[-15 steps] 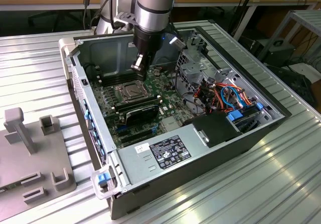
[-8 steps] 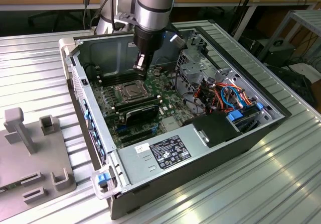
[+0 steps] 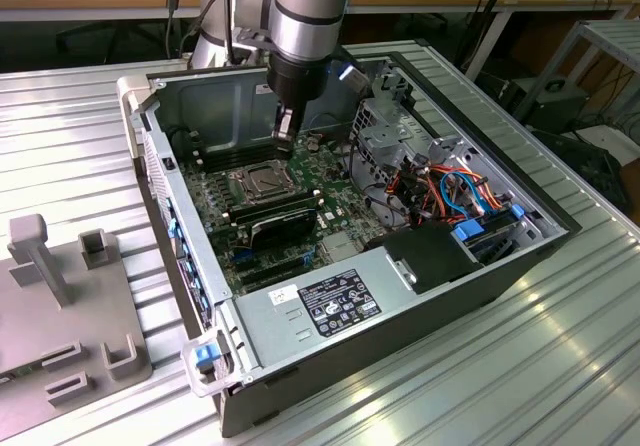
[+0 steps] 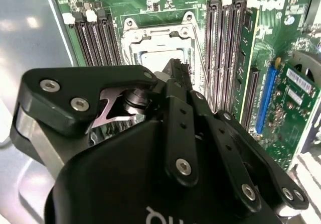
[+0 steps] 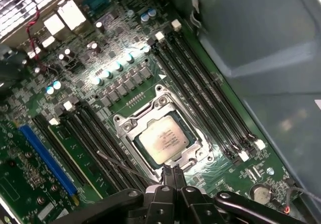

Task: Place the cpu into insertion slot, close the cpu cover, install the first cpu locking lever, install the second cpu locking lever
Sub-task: 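Install the second cpu locking lever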

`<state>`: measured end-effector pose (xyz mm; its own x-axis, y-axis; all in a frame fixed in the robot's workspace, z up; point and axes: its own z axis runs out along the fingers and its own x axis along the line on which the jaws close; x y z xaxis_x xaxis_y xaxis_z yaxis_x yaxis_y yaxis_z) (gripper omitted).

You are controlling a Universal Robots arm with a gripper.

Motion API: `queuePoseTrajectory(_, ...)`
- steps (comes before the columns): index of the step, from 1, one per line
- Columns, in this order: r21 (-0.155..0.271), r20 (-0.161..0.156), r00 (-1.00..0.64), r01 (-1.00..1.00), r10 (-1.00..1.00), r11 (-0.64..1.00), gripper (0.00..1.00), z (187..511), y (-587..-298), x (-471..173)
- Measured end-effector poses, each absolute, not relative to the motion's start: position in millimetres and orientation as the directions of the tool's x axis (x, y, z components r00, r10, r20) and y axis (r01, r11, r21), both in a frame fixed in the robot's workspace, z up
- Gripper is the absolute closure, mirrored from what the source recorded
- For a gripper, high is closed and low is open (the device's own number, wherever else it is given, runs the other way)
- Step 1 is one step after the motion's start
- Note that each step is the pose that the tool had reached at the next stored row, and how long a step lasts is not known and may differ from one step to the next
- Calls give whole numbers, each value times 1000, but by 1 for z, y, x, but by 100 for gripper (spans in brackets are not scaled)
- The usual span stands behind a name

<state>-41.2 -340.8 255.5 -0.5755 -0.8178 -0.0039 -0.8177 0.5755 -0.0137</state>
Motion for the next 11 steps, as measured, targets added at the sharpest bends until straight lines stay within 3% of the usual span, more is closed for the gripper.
queuePoseTrajectory(11,-14,-4,-502,-865,-865,502,89,255,-341,-41)
